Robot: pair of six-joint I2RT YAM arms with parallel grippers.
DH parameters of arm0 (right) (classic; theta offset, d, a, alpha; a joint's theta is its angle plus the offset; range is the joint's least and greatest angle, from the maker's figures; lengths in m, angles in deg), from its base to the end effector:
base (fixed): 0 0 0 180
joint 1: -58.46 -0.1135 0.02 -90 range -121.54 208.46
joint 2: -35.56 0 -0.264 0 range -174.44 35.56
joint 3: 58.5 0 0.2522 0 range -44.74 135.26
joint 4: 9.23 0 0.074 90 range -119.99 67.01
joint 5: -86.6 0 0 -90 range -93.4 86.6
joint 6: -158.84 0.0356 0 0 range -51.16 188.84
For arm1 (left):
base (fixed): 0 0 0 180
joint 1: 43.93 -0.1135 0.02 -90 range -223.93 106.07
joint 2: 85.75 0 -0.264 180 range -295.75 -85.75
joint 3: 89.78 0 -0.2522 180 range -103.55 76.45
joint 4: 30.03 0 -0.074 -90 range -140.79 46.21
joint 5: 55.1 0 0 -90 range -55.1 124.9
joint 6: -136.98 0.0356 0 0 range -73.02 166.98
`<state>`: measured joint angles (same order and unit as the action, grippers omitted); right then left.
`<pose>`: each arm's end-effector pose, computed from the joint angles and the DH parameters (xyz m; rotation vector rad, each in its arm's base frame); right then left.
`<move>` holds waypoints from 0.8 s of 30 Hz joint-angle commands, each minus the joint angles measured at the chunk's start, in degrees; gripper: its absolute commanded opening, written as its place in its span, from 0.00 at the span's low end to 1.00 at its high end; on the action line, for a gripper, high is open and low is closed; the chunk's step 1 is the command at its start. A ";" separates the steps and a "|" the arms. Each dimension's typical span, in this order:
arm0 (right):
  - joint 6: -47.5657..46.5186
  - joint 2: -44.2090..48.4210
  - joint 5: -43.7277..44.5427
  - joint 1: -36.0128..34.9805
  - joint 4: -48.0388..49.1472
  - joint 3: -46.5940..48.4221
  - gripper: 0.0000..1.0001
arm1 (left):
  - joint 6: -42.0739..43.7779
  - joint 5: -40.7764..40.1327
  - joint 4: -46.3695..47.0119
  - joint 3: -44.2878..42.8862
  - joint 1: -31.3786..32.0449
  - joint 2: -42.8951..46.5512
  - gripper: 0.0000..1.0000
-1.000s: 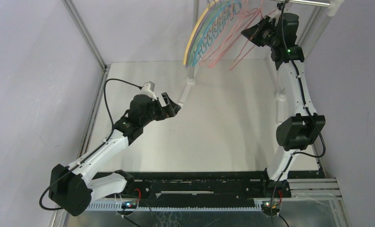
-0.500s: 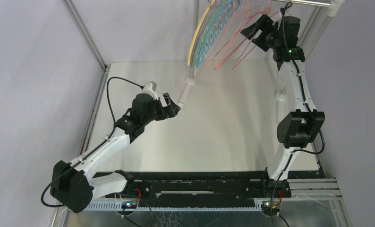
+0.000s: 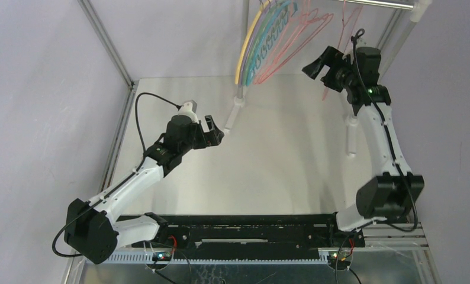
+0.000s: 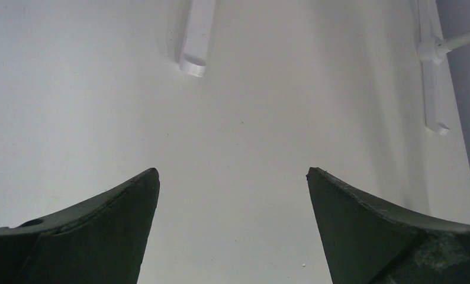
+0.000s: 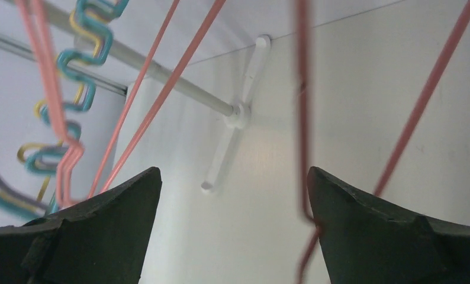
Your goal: Organize the hangers
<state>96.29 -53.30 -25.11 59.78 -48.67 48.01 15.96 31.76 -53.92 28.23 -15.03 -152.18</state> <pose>0.3547 0.0050 0.4142 0.2411 1.9674 0.6681 0.2306 -0.1251 0.2840 -0.0738 2.1159 -0.5808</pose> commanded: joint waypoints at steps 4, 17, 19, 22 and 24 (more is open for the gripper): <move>-9.76 14.70 9.94 -3.62 -1.82 -6.12 1.00 | 1.58 -0.91 1.20 -1.06 0.01 0.31 1.00; -10.92 14.77 21.53 -5.24 -5.46 -5.98 1.00 | 1.54 -1.17 2.11 0.38 0.01 -0.28 0.99; -11.29 14.88 23.98 -6.49 -5.19 -6.56 1.00 | 2.31 -1.91 2.13 0.86 0.01 -0.34 0.99; -12.00 16.06 28.75 -9.34 -5.52 -9.34 1.00 | 3.82 -3.84 1.86 1.37 -0.07 -1.05 0.99; -10.86 17.28 29.76 -10.35 -6.33 -11.86 1.00 | 4.44 -5.04 1.57 1.38 -0.20 -1.74 0.99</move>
<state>85.77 -38.85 -0.83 51.72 -55.05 39.11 17.55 29.73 -53.94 28.47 -15.03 -153.01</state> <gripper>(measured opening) 1.000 0.994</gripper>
